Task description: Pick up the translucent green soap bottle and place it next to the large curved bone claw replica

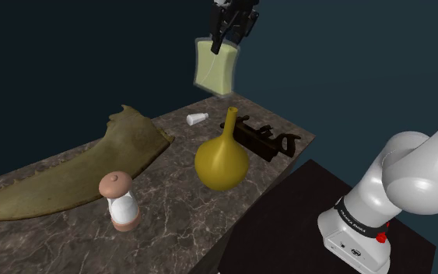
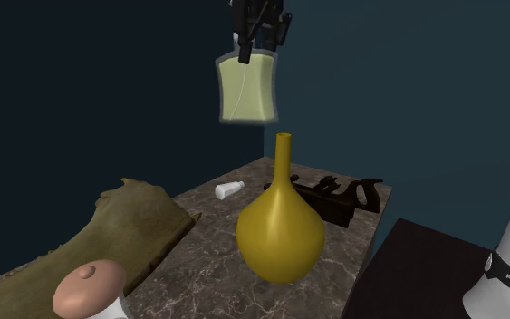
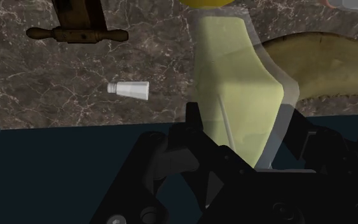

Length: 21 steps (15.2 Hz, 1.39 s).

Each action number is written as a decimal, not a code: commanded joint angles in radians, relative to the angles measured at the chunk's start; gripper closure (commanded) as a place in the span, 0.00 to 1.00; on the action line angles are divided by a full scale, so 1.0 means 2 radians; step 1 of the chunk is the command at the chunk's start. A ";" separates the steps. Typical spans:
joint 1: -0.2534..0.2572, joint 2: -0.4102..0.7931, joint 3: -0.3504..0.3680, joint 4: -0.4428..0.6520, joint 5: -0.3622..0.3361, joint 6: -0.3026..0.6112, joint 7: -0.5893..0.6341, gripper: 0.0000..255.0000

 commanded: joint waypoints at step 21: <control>0.089 0.102 0.202 0.120 -0.065 -0.036 0.302 1.00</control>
